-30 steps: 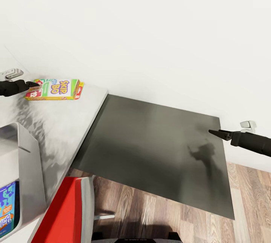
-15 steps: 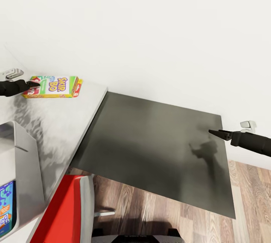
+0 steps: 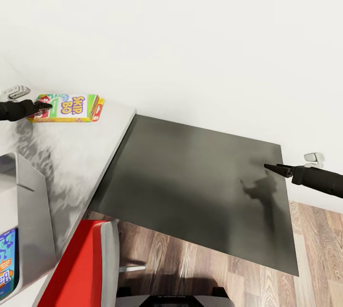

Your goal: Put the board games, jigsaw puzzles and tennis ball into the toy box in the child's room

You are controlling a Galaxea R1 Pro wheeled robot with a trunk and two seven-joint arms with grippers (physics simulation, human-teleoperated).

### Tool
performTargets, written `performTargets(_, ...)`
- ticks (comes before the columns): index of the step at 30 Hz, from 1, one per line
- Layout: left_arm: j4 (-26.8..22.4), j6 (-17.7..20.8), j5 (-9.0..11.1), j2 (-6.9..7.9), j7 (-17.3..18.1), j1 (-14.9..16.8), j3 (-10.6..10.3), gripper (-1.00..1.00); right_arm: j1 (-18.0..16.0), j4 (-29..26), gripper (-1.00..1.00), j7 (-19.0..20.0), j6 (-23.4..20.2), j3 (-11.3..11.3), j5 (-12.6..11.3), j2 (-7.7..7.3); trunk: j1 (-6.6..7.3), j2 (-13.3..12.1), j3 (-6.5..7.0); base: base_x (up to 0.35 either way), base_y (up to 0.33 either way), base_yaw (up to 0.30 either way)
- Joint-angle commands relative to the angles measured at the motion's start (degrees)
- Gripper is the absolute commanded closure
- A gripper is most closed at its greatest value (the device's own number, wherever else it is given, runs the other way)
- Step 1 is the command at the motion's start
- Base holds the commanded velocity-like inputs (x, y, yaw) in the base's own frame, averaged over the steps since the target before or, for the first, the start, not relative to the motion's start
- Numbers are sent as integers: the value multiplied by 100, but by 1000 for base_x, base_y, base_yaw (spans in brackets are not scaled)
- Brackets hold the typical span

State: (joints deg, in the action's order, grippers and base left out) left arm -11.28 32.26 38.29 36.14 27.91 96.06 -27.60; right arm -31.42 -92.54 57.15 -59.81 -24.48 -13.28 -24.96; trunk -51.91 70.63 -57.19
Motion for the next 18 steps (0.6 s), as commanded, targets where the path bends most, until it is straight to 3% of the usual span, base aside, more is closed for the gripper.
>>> performTargets(1,-5,44,8,-2,192,2,-76,-100,-4,-1,-100,33,-19,-5,19,0,-1,2,-4,0,0,0)
performTargets(7,-51,137,2,7,1084,15,-63,-100,-4,-1,-100,33,-19,-5,19,0,-1,2,-4,0,0,0)
performTargets(14,-477,637,20,-48,1955,45,-70,-100,2,-1,-100,33,-19,0,19,10,-1,2,-4,0,0,0)
performTargets(16,-695,791,118,-93,2120,37,-70,-100,3,-1,-100,33,-19,2,19,14,-1,2,-4,0,0,0)
performTargets(18,-1011,1018,491,-153,2224,15,-87,-100,4,-1,-100,33,-19,0,19,16,-1,2,-4,0,0,0)
